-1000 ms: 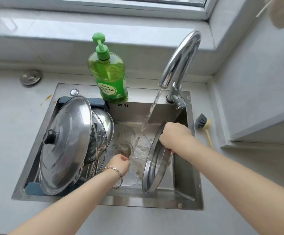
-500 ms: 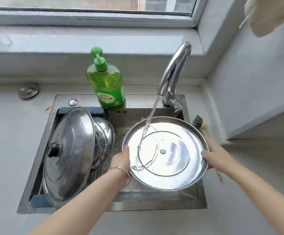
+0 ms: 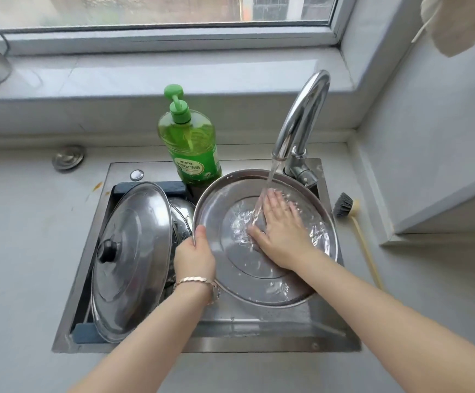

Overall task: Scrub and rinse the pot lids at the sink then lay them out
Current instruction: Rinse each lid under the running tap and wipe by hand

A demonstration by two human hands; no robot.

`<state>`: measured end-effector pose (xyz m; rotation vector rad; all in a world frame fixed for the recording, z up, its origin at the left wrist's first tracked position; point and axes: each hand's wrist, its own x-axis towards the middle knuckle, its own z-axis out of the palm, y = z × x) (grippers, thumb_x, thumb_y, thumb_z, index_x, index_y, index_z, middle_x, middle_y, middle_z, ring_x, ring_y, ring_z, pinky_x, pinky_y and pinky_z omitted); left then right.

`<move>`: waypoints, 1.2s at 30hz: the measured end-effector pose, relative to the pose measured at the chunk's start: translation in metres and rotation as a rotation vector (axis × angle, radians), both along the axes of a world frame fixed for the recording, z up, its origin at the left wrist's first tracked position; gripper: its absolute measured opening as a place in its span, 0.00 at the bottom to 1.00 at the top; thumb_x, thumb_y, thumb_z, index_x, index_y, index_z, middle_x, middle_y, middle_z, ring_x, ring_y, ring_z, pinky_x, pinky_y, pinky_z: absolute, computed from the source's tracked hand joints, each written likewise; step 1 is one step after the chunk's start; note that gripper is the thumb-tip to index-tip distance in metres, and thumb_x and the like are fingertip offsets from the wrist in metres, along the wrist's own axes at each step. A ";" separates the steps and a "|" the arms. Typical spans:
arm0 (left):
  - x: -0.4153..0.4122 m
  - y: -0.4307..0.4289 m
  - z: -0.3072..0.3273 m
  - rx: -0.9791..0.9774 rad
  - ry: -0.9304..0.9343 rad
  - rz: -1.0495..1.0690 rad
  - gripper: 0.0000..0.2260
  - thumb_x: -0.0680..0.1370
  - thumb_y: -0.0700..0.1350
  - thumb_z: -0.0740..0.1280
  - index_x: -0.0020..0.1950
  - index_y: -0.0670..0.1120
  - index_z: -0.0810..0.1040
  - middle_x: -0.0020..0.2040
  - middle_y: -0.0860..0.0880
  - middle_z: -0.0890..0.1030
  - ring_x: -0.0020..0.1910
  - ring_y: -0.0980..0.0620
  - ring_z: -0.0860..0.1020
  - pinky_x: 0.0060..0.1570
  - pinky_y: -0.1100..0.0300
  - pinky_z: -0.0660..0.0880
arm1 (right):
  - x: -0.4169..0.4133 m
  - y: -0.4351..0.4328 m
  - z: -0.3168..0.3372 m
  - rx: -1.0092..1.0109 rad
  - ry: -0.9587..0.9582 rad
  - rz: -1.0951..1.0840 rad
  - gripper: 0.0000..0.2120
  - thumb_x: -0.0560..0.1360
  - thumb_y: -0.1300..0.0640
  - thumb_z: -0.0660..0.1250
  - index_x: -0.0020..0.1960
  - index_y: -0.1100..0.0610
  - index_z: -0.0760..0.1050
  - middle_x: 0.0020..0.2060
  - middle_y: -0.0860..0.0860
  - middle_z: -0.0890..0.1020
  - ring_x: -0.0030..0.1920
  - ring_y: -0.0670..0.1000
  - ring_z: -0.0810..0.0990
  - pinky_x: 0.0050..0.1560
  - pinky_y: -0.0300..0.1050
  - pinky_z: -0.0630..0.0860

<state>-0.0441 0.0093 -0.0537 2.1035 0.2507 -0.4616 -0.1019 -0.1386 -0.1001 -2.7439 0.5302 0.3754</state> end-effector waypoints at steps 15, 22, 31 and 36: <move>-0.007 -0.003 0.010 0.039 -0.010 -0.095 0.19 0.82 0.50 0.53 0.51 0.37 0.76 0.50 0.38 0.78 0.51 0.41 0.75 0.48 0.53 0.69 | 0.023 -0.010 0.003 -0.003 -0.094 -0.052 0.32 0.79 0.39 0.45 0.77 0.52 0.40 0.77 0.48 0.43 0.76 0.49 0.41 0.73 0.48 0.37; -0.007 -0.004 0.010 -0.006 -0.061 0.018 0.18 0.82 0.48 0.55 0.42 0.35 0.73 0.45 0.35 0.78 0.49 0.37 0.75 0.46 0.52 0.67 | -0.015 -0.006 -0.007 0.026 0.097 -0.348 0.32 0.81 0.43 0.44 0.76 0.59 0.39 0.76 0.55 0.42 0.76 0.52 0.41 0.73 0.47 0.39; -0.028 -0.017 0.012 -0.072 -0.066 -0.057 0.17 0.81 0.48 0.56 0.33 0.45 0.67 0.35 0.47 0.74 0.39 0.46 0.70 0.35 0.57 0.58 | 0.033 0.034 0.014 0.155 -0.235 -0.059 0.32 0.78 0.42 0.41 0.77 0.57 0.42 0.76 0.53 0.42 0.76 0.50 0.39 0.72 0.48 0.33; -0.012 -0.013 0.005 -0.104 -0.010 0.051 0.18 0.81 0.50 0.55 0.53 0.36 0.76 0.52 0.41 0.79 0.53 0.43 0.76 0.47 0.59 0.66 | 0.007 0.045 0.017 0.388 -0.191 0.429 0.25 0.80 0.48 0.44 0.73 0.50 0.35 0.71 0.42 0.38 0.72 0.41 0.35 0.70 0.38 0.32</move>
